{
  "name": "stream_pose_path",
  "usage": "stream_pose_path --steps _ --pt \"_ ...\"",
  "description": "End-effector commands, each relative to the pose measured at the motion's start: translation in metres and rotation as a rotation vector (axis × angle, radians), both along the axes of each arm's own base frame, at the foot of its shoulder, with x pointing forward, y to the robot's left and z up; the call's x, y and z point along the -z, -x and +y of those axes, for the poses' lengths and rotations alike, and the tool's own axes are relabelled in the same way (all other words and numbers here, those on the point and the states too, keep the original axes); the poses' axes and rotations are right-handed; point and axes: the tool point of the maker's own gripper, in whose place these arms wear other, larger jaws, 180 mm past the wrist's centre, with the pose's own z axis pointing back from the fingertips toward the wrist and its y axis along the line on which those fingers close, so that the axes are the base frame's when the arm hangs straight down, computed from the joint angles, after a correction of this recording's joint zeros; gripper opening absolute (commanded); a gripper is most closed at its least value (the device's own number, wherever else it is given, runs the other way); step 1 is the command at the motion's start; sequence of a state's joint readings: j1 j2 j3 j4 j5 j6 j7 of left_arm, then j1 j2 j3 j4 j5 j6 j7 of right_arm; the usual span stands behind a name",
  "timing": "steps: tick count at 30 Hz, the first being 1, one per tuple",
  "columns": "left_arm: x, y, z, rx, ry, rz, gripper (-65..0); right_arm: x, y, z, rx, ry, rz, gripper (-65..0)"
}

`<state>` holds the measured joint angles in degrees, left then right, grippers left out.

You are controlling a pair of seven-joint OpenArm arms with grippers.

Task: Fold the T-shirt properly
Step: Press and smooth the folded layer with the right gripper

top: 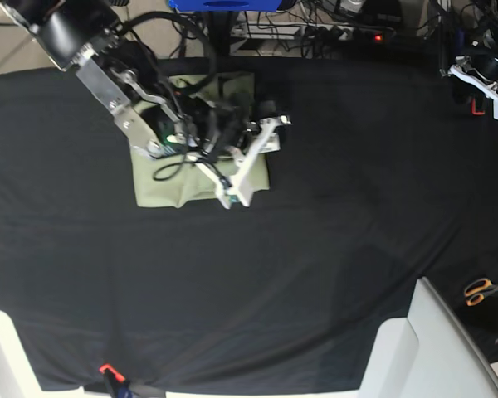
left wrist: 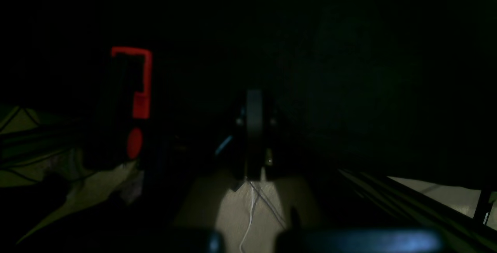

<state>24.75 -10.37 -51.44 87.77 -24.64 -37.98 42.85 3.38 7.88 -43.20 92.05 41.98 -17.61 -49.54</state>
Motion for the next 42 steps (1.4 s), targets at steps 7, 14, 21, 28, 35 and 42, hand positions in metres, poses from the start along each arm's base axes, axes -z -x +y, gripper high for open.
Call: stream_pose_path --steps 7,14,21,28,35,42 --pt "-0.012 -0.007 0.007 0.007 -0.022 -0.039 -65.0 -0.014 -0.002 0.017 -0.127 0.015 -0.039 -26.9" --pt "-0.012 -0.008 0.007 0.008 -0.023 -0.041 -65.0 -0.034 -0.002 0.029 -0.328 0.025 -0.117 -27.3" --pt "-0.012 -0.007 0.008 0.003 -0.024 -0.041 -65.0 -0.061 -0.016 -0.022 -0.131 0.013 -0.188 -43.2" --pt "-0.013 -0.008 0.008 0.003 -0.024 -0.042 -65.0 -0.036 -0.034 -0.083 0.133 0.044 -0.112 -64.2" --pt "-0.012 -0.009 0.007 0.006 -0.023 -0.043 -65.0 0.005 -0.04 -0.105 0.2 0.11 -0.072 -64.4" --pt "-0.013 -0.008 0.009 0.001 -0.026 -0.044 -65.0 0.006 -0.043 -0.115 0.166 0.121 -0.109 -64.7"
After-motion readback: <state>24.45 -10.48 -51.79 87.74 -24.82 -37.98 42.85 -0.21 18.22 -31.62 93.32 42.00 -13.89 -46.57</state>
